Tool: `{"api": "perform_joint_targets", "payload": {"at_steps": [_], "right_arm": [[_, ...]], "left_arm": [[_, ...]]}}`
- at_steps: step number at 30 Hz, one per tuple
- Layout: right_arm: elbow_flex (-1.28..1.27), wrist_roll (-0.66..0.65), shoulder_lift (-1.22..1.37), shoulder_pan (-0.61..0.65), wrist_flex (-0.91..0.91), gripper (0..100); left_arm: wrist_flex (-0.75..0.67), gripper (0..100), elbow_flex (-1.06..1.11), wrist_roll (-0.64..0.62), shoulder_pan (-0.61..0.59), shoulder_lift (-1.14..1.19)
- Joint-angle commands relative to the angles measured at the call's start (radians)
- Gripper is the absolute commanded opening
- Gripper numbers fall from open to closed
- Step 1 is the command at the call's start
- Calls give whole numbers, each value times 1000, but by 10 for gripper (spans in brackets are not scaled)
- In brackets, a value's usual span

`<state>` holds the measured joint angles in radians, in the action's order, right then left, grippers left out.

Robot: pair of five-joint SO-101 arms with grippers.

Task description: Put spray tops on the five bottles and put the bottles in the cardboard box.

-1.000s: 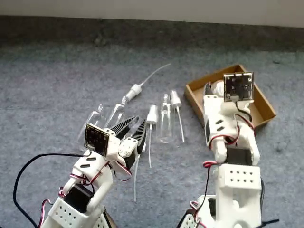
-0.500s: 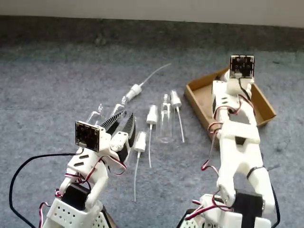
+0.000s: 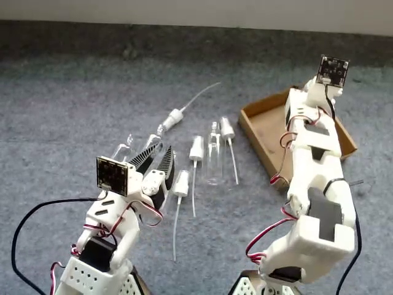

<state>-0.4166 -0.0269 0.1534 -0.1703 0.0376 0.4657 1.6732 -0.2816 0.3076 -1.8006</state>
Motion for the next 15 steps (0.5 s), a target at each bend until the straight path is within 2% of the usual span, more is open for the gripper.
{"api": "perform_joint_targets", "payload": {"at_steps": [1, 15], "right_arm": [[110, 12, 22, -12, -31, 112], [205, 14, 177, -13, -30, 115]], "left_arm": [[-18, 53, 21, 12, -12, -15], [-17, 53, 21, 12, -7, -15]]}}
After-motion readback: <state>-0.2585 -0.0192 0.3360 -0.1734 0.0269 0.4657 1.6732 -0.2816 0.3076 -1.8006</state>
